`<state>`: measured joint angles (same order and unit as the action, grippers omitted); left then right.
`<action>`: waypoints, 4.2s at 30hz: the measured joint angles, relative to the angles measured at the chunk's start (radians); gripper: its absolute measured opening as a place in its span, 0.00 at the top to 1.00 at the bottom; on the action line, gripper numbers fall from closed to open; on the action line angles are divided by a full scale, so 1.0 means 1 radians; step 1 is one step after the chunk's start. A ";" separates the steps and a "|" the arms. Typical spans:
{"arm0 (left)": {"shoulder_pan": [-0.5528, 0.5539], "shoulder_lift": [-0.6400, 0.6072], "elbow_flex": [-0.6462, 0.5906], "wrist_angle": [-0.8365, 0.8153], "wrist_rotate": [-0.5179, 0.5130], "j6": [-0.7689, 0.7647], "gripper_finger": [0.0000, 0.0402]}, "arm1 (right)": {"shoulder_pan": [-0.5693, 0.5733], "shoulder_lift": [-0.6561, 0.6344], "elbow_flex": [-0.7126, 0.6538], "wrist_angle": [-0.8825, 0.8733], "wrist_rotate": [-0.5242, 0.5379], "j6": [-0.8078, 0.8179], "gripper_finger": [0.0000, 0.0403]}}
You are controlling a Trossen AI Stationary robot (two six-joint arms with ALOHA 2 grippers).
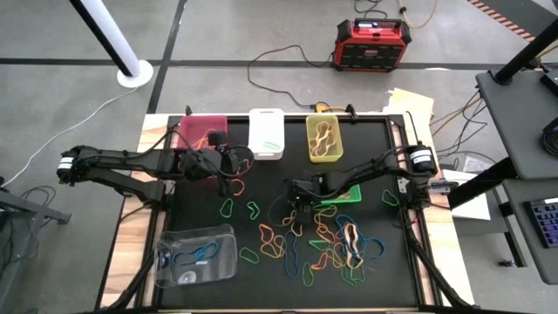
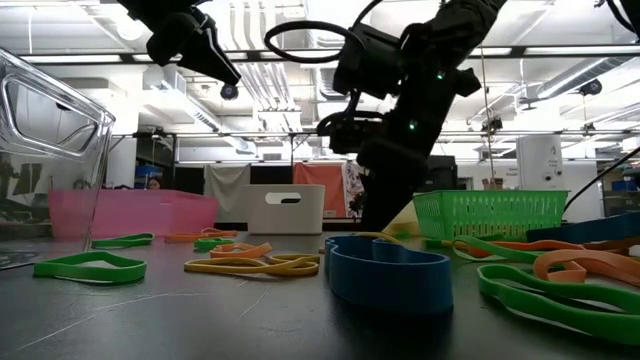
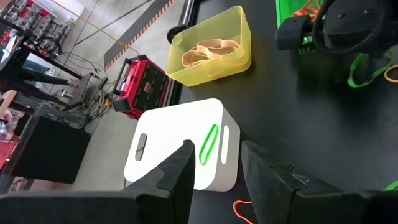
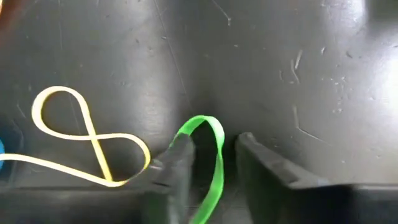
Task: Sort rubber bands into baskets
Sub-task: Put the green rubber band into the white bin, then put the orange rubber band into the green bin
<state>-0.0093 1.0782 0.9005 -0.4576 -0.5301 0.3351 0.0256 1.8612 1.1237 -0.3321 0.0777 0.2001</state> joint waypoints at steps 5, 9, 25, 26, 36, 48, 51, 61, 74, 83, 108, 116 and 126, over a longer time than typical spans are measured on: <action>0.000 0.000 0.000 0.001 0.000 0.000 0.71 | -0.002 -0.001 -0.012 0.034 -0.007 -0.045 0.95; 0.000 0.000 0.000 0.001 0.000 0.000 0.71 | -0.002 -0.001 0.024 0.007 -0.020 -0.097 0.98; 0.064 -0.001 0.000 0.000 0.000 0.070 0.71 | -0.192 -0.157 0.128 0.166 0.000 -0.456 0.98; 0.078 -0.002 0.000 0.002 0.002 0.074 0.71 | -0.221 -0.157 0.128 0.211 0.000 -0.472 0.98; 0.249 -0.002 0.000 0.016 0.034 0.085 0.71 | -0.424 -0.121 0.127 0.645 0.001 -0.399 0.98; 0.444 -0.002 0.000 0.123 0.253 0.131 0.71 | -0.484 0.064 0.264 0.687 0.005 -0.279 0.97; 0.464 -0.002 0.000 0.125 0.253 0.132 0.71 | -0.490 0.094 0.315 0.604 0.009 -0.253 0.94; 0.472 0.002 0.000 0.152 0.384 0.106 0.71 | -0.493 0.192 0.487 0.410 -0.004 -0.237 0.69; 0.471 0.055 0.000 -0.003 0.461 -0.042 0.71 | -0.455 0.030 0.495 0.139 -0.010 -0.233 0.62; 0.420 0.195 0.000 -0.053 0.585 -0.220 0.71 | -0.343 -0.109 0.464 -0.072 -0.008 -0.246 0.65; 0.311 0.423 0.003 -0.090 0.455 -0.610 0.71 | -0.195 -0.502 -0.006 0.224 0.082 -0.142 0.65; 0.311 0.506 0.022 -0.110 0.385 -0.686 0.71 | -0.196 -0.526 -0.055 0.264 0.081 -0.100 0.65; 0.306 0.603 0.049 -0.120 0.380 -0.658 0.71 | -0.196 -0.520 -0.051 0.263 0.081 -0.096 0.65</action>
<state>0.2962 1.6809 0.9497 -0.5773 -0.1505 -0.3230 -0.1699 1.3411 1.0725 -0.0689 0.1588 0.1043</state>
